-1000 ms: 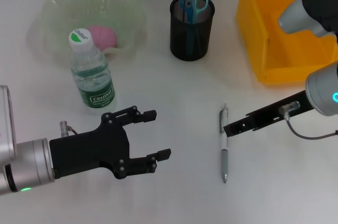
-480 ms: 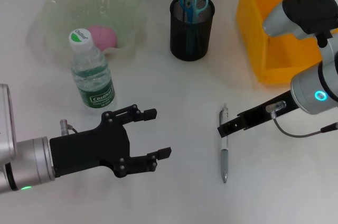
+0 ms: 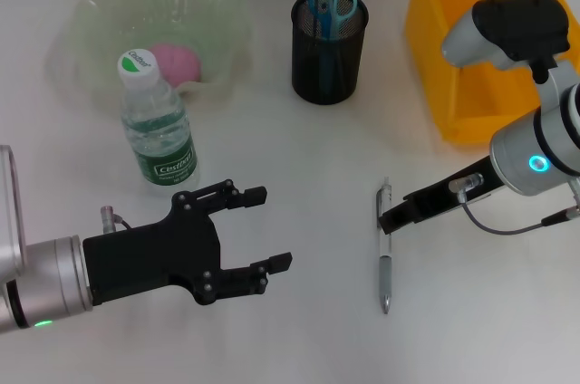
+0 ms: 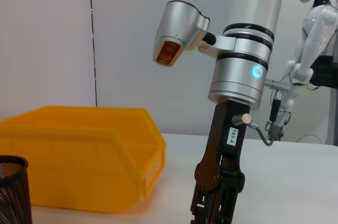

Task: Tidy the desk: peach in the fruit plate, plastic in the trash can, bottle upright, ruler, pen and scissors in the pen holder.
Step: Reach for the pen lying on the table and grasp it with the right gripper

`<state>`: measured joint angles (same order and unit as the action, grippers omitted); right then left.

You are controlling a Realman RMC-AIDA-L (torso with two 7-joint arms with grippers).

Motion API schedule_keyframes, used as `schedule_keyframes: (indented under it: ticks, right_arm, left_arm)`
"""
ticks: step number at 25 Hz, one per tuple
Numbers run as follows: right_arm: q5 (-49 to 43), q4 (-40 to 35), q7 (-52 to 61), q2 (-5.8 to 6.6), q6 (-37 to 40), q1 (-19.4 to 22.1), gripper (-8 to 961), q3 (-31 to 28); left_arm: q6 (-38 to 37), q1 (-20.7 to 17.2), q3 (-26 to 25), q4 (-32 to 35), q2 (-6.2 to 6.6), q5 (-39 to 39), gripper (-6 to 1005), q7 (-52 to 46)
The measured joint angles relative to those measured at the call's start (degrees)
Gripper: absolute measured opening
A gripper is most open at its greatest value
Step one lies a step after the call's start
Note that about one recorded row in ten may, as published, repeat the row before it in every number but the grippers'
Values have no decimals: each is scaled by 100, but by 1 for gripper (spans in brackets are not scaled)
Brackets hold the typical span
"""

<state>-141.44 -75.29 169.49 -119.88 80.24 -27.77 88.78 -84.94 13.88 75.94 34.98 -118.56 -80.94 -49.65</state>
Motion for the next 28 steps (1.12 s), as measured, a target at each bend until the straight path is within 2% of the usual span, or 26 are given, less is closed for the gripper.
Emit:
schedule_keyframes:
  ticks: [3,14,23,28]
  right_arm:
    - [-4,66,0,0,-22,-55,572,8]
    - [-92,57,2,0,-72,-82,563,46]
    - [-130,278,5,0,-136,-198,437,44]
    - [-117,366,5,0,-184,-276,408,49]
  left_arm:
    - [-11,-12,0,7,0,9,797,0]
    - [-10,-2,0,10,0,8,797,0]
    - [-12,-10,-1,9,0,8,797,0]
    - [-14,-16,7,9,0,7,797,0]
